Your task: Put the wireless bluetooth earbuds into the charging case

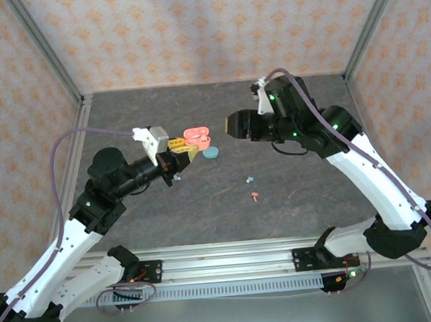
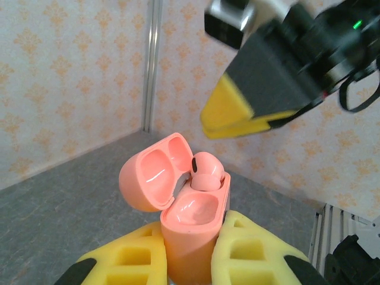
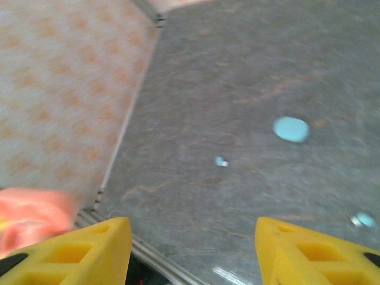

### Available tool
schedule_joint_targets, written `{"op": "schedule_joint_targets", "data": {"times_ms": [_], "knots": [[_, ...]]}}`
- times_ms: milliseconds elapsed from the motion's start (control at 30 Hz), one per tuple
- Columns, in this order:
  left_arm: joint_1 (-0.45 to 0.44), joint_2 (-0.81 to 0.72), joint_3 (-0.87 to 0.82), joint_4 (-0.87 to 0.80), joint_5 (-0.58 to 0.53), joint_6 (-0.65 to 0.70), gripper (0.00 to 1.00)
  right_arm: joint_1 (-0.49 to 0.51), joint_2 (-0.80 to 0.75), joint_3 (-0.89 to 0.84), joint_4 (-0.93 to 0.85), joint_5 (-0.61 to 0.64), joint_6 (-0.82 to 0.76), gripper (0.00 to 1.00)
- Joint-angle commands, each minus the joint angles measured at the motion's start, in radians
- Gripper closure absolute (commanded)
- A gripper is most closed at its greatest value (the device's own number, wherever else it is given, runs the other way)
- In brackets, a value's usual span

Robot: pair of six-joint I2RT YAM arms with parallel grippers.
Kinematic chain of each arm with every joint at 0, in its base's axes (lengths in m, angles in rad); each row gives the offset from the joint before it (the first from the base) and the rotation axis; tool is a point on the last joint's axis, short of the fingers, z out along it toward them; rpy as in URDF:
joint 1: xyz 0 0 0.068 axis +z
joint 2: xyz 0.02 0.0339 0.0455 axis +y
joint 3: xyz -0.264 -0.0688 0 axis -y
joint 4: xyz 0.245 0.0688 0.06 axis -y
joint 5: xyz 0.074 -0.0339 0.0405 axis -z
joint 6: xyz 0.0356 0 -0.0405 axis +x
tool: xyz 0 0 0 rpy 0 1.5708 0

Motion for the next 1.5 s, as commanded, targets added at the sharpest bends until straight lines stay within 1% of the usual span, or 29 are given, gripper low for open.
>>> {"op": "schedule_joint_targets", "data": {"times_ms": [0,100,200,367,467,533,600,733,933,1067,1167,1267,1467], "knots": [[-0.013,-0.032,-0.022,-0.019,-0.032,0.025,1.0,-0.058,-0.015,-0.153,-0.07,0.037,0.067,0.45],[-0.013,-0.051,-0.041,-0.053,-0.04,0.029,1.0,-0.083,-0.003,-0.292,-0.083,0.003,0.032,0.48],[-0.014,-0.068,-0.058,-0.088,-0.048,0.033,1.0,-0.103,0.029,-0.407,-0.052,-0.037,-0.003,0.51],[-0.014,-0.108,-0.087,-0.132,-0.067,0.026,1.0,-0.161,0.088,-0.599,0.096,-0.126,-0.054,0.55],[-0.014,-0.141,-0.096,-0.18,-0.081,0.024,1.0,-0.187,0.146,-0.665,0.158,-0.168,-0.101,0.63],[-0.014,-0.172,-0.105,-0.212,-0.093,0.024,1.0,-0.187,0.194,-0.684,0.186,-0.186,-0.134,0.66],[-0.015,-0.205,-0.119,-0.233,-0.108,0.018,1.0,-0.188,0.245,-0.686,0.204,-0.199,-0.158,0.66],[-0.014,-0.273,-0.158,-0.24,-0.142,-0.016,1.0,-0.188,0.327,-0.688,0.227,-0.197,-0.197,0.61],[-0.015,-0.312,-0.167,-0.279,-0.154,-0.027,1.0,-0.188,0.352,-0.716,0.238,-0.166,-0.211,0.57],[-0.014,-0.319,-0.172,-0.284,-0.16,-0.024,1.0,-0.188,0.352,-0.735,0.263,-0.184,-0.198,0.54],[-0.014,-0.314,-0.176,-0.274,-0.157,-0.028,1.0,-0.187,0.358,-0.747,0.277,-0.193,-0.189,0.54],[-0.014,-0.307,-0.176,-0.272,-0.154,-0.03,1.0,-0.187,0.366,-0.759,0.292,-0.2,-0.183,0.54],[-0.015,-0.309,-0.178,-0.272,-0.154,-0.029,1.0,-0.186,0.408,-0.783,0.356,-0.267,-0.137,0.64]]}}
